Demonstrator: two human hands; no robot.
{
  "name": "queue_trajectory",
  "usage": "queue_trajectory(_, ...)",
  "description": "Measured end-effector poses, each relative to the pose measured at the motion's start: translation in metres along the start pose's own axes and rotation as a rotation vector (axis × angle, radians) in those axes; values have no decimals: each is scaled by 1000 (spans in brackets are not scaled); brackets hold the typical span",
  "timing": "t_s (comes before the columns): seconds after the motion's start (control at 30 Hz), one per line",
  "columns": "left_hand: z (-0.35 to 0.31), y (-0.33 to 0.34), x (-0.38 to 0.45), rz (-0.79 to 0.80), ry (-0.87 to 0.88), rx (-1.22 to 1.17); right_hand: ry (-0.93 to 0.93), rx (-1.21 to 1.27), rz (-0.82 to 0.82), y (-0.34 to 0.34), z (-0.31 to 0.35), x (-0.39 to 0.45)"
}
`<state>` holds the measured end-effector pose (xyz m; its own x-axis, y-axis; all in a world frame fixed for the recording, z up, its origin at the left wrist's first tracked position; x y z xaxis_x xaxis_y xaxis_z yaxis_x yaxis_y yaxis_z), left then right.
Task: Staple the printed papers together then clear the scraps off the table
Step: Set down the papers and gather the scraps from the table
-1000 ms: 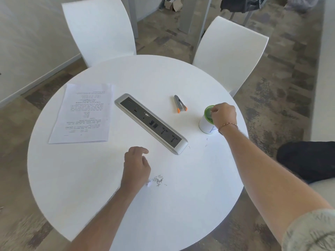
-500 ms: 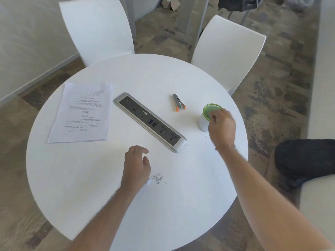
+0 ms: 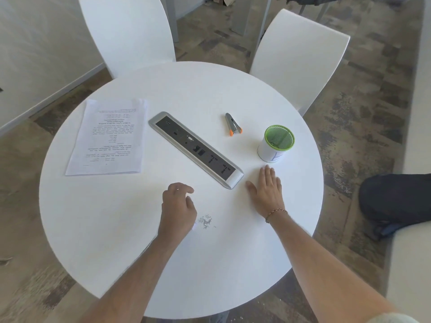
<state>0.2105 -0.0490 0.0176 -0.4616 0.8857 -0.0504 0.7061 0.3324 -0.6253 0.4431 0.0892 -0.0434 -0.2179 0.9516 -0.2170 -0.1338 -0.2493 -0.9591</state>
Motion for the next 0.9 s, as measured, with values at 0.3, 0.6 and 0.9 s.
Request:
queue_trajectory(0.3,1,9,-13,21,-25,-13,-74,71,-7,13,39,-21)
queue_trajectory(0.6,-1,4,-15,1,-26,-18,-193,-96,-57,33,61,-65)
queue_trajectory(0.9,3,9,-16,-3,-5,22,-383,-153,-85,44,92,-114)
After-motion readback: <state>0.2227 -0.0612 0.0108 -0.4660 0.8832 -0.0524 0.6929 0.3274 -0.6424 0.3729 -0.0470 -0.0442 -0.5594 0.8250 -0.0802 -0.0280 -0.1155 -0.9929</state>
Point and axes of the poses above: each hand's wrist, its own x-axis towards the middle knuckle, its own y-axis out of the palm, z = x × y, the point moved 4 cm from there along x, towards the middle knuckle, and after that the axes turned 8 degrees about -x, right-handed, at the moved point
